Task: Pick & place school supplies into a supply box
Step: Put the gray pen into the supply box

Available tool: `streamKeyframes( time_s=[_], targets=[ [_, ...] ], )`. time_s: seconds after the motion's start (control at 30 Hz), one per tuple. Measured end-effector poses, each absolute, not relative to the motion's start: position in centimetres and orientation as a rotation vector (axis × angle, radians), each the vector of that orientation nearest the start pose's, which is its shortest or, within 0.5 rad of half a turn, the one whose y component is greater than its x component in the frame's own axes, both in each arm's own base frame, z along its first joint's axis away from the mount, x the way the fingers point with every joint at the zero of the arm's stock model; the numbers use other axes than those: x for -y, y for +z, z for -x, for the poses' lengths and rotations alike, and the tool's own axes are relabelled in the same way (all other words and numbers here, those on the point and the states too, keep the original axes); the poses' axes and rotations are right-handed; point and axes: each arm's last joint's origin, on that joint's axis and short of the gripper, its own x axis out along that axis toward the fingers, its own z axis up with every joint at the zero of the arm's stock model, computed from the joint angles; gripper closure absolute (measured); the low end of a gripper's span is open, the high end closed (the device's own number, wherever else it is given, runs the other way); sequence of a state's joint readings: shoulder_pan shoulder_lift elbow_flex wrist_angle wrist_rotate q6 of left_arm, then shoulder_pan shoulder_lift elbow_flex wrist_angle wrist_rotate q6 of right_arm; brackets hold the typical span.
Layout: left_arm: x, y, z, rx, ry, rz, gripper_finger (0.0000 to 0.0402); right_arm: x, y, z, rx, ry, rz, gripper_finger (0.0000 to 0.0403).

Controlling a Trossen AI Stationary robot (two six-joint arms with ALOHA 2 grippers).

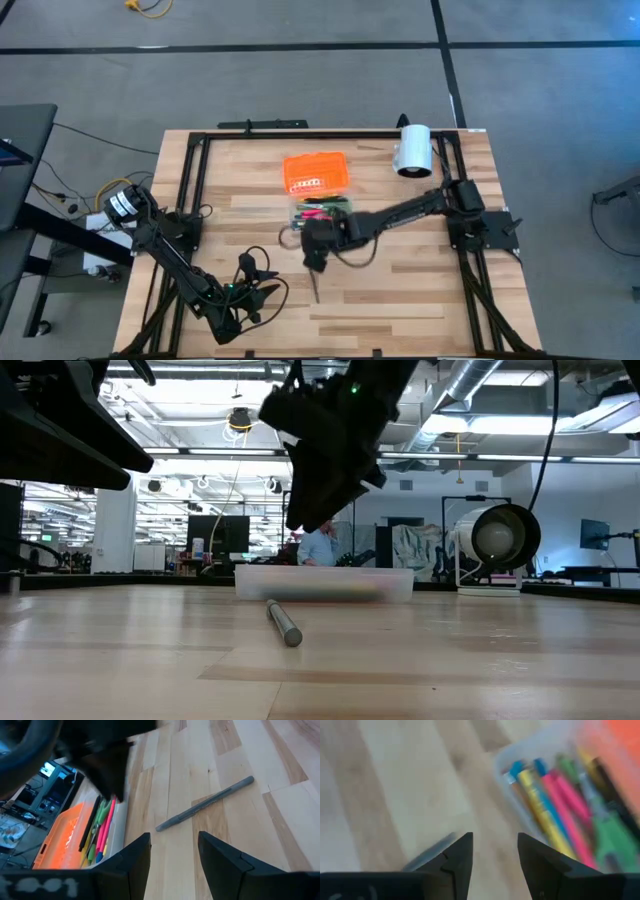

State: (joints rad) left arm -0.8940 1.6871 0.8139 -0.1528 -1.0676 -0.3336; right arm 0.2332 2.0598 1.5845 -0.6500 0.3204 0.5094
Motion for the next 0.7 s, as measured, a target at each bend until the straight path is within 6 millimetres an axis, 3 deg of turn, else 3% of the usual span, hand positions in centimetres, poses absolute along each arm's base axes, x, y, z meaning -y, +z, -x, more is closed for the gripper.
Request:
streamKeyframes(
  time_s=[0.27,0.53,0.7],
  targets=[
    [21.5,14.7,-20.5,-0.527,0.245,-0.529,0.0244,-14.5,16.2,-42.0,-1.004,-0.288,-0.142,0.0272],
    [21.5,14.6,-20.5,-0.534,0.247,-0.531,0.0244,-14.7,13.5,-42.4,-1.026,-0.330,-0.180,0.0263],
    [21.5,14.6,-20.5,-0.540,0.241,-0.528,0.0244,-14.5,13.2,-42.5,-1.025,-0.357,-0.224,0.0232]
  ],
)
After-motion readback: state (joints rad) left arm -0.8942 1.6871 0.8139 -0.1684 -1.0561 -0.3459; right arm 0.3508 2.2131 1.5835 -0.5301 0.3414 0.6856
